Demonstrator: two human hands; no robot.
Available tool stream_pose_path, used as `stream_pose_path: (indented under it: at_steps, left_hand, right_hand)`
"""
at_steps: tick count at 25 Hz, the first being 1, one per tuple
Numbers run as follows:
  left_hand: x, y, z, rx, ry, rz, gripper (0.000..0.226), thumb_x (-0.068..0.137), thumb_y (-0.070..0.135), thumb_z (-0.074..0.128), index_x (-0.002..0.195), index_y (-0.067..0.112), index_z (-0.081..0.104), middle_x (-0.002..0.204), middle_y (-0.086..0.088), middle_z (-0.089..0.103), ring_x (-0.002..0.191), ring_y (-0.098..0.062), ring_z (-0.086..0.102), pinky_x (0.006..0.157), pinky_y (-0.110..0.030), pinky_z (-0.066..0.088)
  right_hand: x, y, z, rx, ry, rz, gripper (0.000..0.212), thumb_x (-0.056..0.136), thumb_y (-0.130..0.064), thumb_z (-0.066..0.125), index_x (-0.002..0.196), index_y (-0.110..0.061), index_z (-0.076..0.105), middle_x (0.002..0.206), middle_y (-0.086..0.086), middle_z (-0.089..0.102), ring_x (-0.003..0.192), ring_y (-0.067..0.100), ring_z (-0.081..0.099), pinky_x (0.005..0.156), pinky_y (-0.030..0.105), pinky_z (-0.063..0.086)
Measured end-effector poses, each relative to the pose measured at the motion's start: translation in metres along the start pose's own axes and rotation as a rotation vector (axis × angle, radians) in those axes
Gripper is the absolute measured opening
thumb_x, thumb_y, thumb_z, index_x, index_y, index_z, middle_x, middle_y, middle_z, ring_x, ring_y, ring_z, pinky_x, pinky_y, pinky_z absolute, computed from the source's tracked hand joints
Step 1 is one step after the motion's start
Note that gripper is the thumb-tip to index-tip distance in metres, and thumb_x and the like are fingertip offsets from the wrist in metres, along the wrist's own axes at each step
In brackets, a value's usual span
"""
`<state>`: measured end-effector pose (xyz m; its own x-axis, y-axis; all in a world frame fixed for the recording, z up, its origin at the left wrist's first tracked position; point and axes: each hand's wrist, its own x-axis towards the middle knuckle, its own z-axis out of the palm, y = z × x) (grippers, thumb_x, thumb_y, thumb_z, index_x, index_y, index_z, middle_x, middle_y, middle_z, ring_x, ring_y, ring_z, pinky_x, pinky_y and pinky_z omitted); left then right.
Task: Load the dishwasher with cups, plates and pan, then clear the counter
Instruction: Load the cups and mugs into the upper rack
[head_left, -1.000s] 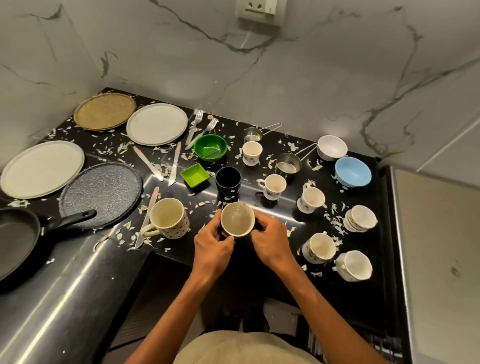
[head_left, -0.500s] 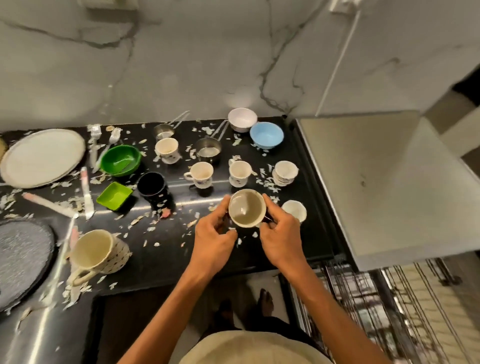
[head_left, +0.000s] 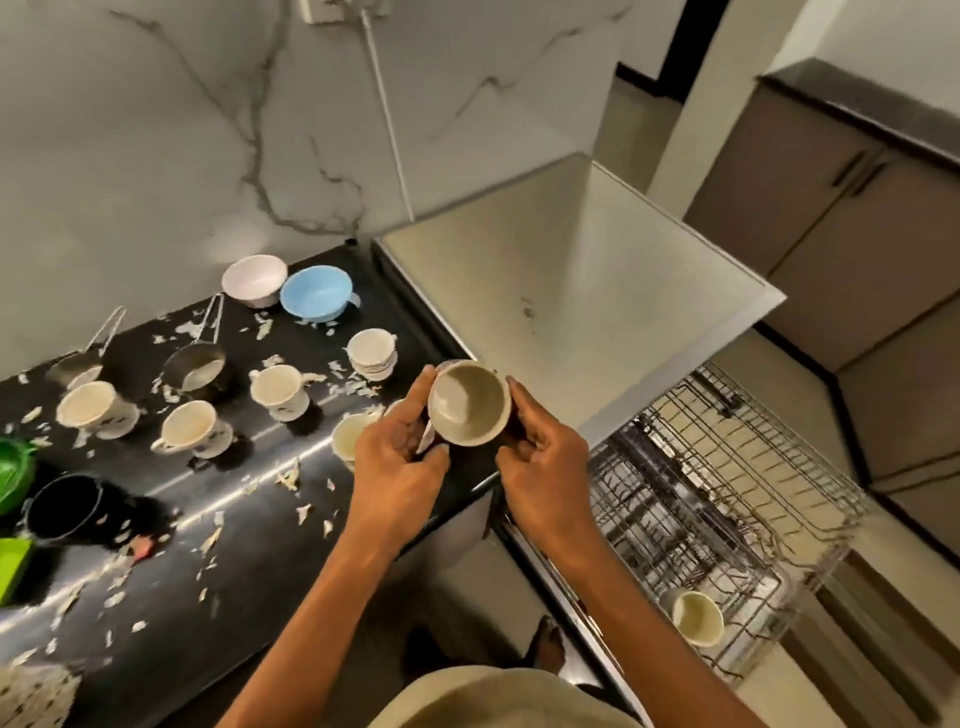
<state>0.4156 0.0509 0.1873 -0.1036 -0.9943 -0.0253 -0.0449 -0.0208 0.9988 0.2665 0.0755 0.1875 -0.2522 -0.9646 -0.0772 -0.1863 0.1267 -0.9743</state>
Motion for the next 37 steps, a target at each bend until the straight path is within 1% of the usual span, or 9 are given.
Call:
stream_pose_path:
  at_steps: [5,7,10,13,21,24,27,31,37]
  left_hand:
    - [0.003,0.003,0.075,-0.013,-0.163,0.043,0.077,0.073,-0.013,0.053,0.147,0.009,0.045,0.14,0.004,0.059,0.135,-0.013,0.051,0.113,-0.04,0.04]
    - [0.003,0.002,0.106,-0.028,-0.228,0.047,0.076,0.073,-0.01,0.053,0.146,0.008,0.044,0.142,0.004,0.057,0.137,-0.015,0.048,0.113,-0.037,0.04]
    - [0.001,0.0,0.151,-0.056,-0.32,0.031,0.071,0.079,-0.015,0.06,0.145,0.007,0.045,0.141,0.007,0.057,0.135,-0.013,0.05,0.108,-0.027,0.043]
    - [0.001,-0.011,0.19,-0.037,-0.387,-0.032,0.071,0.08,-0.028,0.054,0.142,0.007,0.049,0.139,0.007,0.059,0.13,-0.01,0.054,0.103,-0.024,0.047]
    - [0.016,-0.07,0.27,0.069,-0.645,-0.271,0.074,0.078,-0.03,0.049,0.141,0.008,0.05,0.141,-0.001,0.056,0.132,-0.014,0.052,0.108,-0.034,0.045]
    - [0.031,-0.099,0.286,0.096,-0.697,-0.385,0.07,0.077,-0.031,0.048,0.138,0.004,0.054,0.136,-0.007,0.061,0.13,-0.015,0.054,0.107,-0.033,0.046]
    - [0.046,-0.129,0.297,0.174,-0.754,-0.465,0.065,0.079,-0.028,0.052,0.134,0.006,0.058,0.13,-0.005,0.065,0.123,-0.011,0.059,0.103,-0.03,0.049]
    - [0.059,-0.171,0.306,0.322,-0.801,-0.607,0.06,0.08,-0.021,0.058,0.132,0.009,0.061,0.128,-0.005,0.067,0.115,-0.012,0.064,0.099,-0.035,0.052]
    - [0.064,-0.231,0.31,0.512,-0.88,-0.721,0.056,0.079,-0.013,0.056,0.124,0.017,0.07,0.106,0.006,0.076,0.106,-0.017,0.068,0.097,-0.044,0.054]
  right_hand:
    - [-0.007,0.021,-0.074,-0.058,0.164,-0.041,0.079,0.084,0.014,0.062,0.142,-0.036,0.044,0.119,-0.042,0.055,0.102,0.001,0.067,0.09,0.036,0.059]
    - [-0.015,0.036,-0.105,-0.107,0.252,-0.06,0.08,0.083,0.013,0.066,0.144,-0.033,0.044,0.111,-0.047,0.058,0.101,0.003,0.067,0.081,0.029,0.062]
    - [-0.027,0.056,-0.144,-0.167,0.391,-0.107,0.081,0.079,0.002,0.068,0.147,-0.036,0.043,0.113,-0.022,0.068,0.09,-0.004,0.065,0.084,0.029,0.059]
    - [-0.032,0.078,-0.176,-0.129,0.461,-0.057,0.078,0.079,-0.009,0.063,0.148,-0.037,0.042,0.133,-0.008,0.064,0.119,0.008,0.063,0.091,0.045,0.059]
    - [-0.039,0.148,-0.227,-0.04,0.598,0.222,0.077,0.078,0.013,0.073,0.145,-0.019,0.052,0.141,-0.002,0.059,0.112,-0.008,0.062,0.085,0.016,0.057]
    - [-0.035,0.179,-0.226,-0.019,0.614,0.366,0.076,0.078,0.005,0.076,0.145,-0.024,0.054,0.14,-0.006,0.06,0.116,0.002,0.063,0.088,0.023,0.058]
    - [-0.025,0.202,-0.219,-0.014,0.615,0.458,0.073,0.078,0.004,0.075,0.144,-0.021,0.055,0.141,-0.005,0.059,0.126,0.005,0.058,0.091,0.008,0.049]
    - [-0.01,0.222,-0.207,0.079,0.644,0.658,0.072,0.078,0.011,0.069,0.143,-0.019,0.056,0.132,-0.01,0.058,0.091,-0.02,0.058,0.068,-0.001,0.043]
    - [0.001,0.265,-0.191,0.102,0.582,0.857,0.079,0.074,0.002,0.063,0.147,-0.024,0.05,0.123,0.003,0.069,0.088,0.017,0.064,0.066,0.018,0.047]
